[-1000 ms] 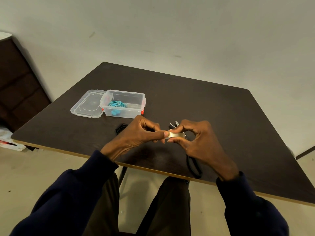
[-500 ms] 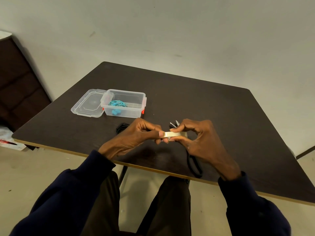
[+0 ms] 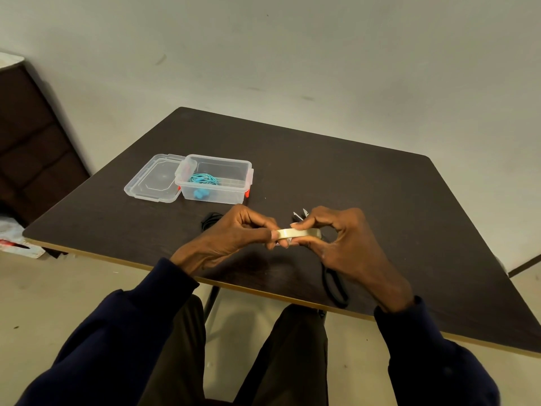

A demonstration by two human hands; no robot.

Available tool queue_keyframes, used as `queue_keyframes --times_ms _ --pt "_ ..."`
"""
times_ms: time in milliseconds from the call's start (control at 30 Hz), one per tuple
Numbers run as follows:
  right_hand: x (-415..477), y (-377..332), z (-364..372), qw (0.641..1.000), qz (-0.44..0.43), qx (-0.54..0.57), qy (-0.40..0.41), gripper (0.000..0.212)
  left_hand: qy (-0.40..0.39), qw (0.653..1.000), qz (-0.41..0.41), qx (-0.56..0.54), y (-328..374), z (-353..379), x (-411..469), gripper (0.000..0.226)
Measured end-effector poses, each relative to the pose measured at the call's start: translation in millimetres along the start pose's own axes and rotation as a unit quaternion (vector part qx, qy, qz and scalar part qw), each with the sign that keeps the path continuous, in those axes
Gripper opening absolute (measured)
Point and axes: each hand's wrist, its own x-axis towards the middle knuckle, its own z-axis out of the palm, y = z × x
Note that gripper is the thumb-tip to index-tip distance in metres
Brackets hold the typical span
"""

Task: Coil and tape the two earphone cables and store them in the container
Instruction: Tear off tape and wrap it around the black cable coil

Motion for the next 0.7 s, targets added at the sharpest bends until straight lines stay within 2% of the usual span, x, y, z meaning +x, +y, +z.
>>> queue_keyframes --times_ms 133,200,400,467,600,700 --pt "4 0 4 0.999 -0.016 -0.033 -0.015 0.018 0.024 0.998 0.005 0.05 2 4 5 0.01" --pt "5 2 4 0.998 -0.011 -0.055 -0.033 0.017 0.034 0.997 0.009 0.071 2 6 6 0.017" --pt "7 0 2 0.996 -0.011 -0.071 -0.054 0.023 0.033 0.999 0.016 0.039 1 10 5 0.015" --pt "5 0 2 0.998 -0.011 -0.035 -0.044 0.023 0.034 0.999 0.023 0.008 -4 11 5 0.022" --pt "-13 2 5 0.984 0.095 0.151 -0.007 0.023 0.02 0.993 0.022 -0.111 -6 10 3 0.021" --pt "-20 5 10 0.973 0.122 0.193 0.019 0.017 0.011 0.994 0.032 -0.101 -6 7 3 0.021"
